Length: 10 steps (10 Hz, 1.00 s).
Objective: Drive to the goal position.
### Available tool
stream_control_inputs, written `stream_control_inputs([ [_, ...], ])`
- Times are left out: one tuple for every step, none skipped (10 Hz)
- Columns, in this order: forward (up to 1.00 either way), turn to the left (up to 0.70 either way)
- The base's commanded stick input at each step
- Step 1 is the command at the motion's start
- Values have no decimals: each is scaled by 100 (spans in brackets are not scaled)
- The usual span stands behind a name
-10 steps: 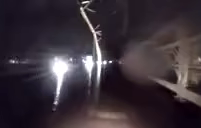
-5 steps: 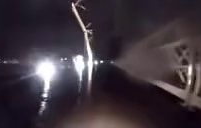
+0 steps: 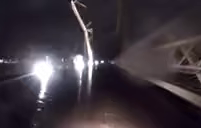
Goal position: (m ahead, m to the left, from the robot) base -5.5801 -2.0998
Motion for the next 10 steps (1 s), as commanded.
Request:
stream_control_inputs([
  [100,0],
  [100,-10],
  [100,-38],
  [100,-40],
  [100,-37],
  [100,-16],
  [100,1],
  [100,2],
  [100,1],
  [100,0],
])
